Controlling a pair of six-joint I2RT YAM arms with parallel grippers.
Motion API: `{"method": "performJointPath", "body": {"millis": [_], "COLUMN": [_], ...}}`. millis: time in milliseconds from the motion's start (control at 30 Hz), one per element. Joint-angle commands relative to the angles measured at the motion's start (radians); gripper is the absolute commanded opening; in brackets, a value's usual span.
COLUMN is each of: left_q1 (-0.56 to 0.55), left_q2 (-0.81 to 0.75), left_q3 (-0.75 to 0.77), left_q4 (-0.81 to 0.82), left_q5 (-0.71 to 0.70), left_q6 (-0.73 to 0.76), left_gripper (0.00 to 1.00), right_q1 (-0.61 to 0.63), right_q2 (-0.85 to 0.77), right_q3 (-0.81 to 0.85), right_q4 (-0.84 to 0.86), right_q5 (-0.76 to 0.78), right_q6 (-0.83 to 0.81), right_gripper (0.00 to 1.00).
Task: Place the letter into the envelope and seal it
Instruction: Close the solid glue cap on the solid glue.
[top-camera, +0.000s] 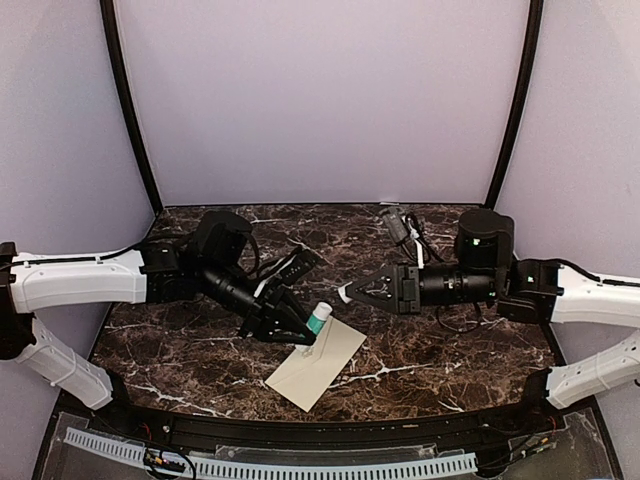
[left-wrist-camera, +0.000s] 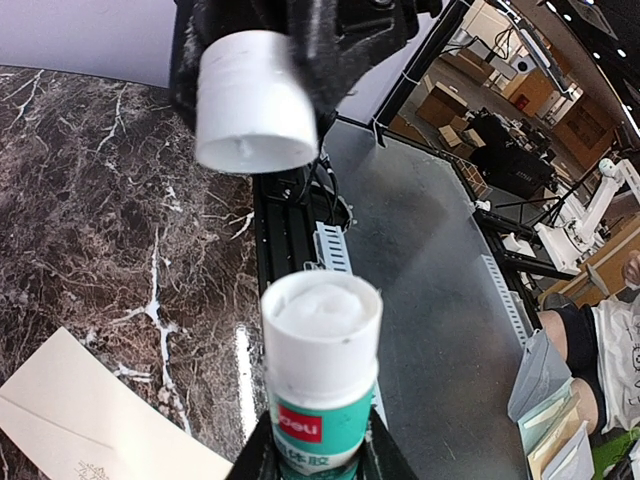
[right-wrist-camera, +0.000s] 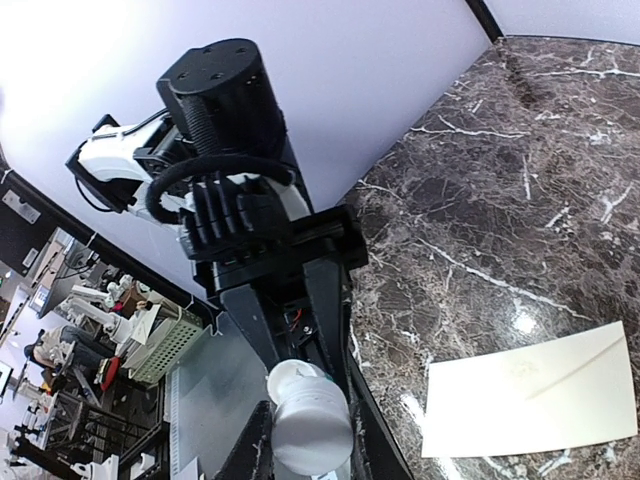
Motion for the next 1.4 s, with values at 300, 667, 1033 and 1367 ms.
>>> {"method": "performJointPath", "body": {"millis": [300,667,1033,1367], "left_q1": [-0.005,-0.006,-0.006,-0.005], "left_q2": [-0.013,-0.012,-0.007,-0.003], "left_q3": [0.015,0.015,0.015,0.016], "left_q4": [0.0,0.003,0.005,0.002], "left_q5": [0.035,0.041,0.044,0.048], "left_q6": [0.012,0.01,0.008,0.007], "left_gripper": [0.0,0.0,0.0,0.0], "right_q1": [0.036,0.041,0.047,0.054], "right_q2": [0.064,0.079,0.099,0.119], "right_q3": [0.013,0.018,0.021,0.043], "right_q4": [0.111,0.138,0.154,0.124], "right_q5": [-0.071,-0.092,-0.108,-0.133], "right_q6": [-0.024,-0.016,-0.013,-0.029], "right_gripper": [0.19,0.2,0.19,0.19]}}
